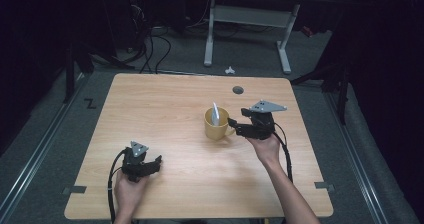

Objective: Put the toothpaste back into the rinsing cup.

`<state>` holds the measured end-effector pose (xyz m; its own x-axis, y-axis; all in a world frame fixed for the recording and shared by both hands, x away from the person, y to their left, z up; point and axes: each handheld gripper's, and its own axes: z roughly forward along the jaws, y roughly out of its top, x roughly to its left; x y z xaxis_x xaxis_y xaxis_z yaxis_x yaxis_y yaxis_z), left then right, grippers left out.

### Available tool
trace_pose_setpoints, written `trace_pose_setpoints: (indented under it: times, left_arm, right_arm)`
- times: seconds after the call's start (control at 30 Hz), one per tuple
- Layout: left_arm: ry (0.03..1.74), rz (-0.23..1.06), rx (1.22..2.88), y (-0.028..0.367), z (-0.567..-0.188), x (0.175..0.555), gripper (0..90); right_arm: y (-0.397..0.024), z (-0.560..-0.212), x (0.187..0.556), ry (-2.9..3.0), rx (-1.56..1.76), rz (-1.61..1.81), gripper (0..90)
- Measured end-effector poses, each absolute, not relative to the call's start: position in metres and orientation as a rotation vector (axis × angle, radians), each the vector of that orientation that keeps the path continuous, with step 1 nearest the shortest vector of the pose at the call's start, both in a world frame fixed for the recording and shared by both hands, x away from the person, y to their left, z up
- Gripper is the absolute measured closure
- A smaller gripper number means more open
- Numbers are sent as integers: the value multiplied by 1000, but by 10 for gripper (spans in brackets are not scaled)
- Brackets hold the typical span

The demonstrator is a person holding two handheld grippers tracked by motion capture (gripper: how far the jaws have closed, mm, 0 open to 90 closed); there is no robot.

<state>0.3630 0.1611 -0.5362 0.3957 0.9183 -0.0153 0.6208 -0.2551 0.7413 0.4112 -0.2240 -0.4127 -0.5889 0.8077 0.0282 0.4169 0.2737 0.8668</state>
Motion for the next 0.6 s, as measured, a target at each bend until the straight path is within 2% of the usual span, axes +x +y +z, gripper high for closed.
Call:
trace_pose_setpoints:
  times: [0.6]
  left_arm:
    - [1313, 564, 1980, 161, -536, 363, 262]
  right_arm:
    - [-248, -410, 400, 2063, 1169, 1295, 346]
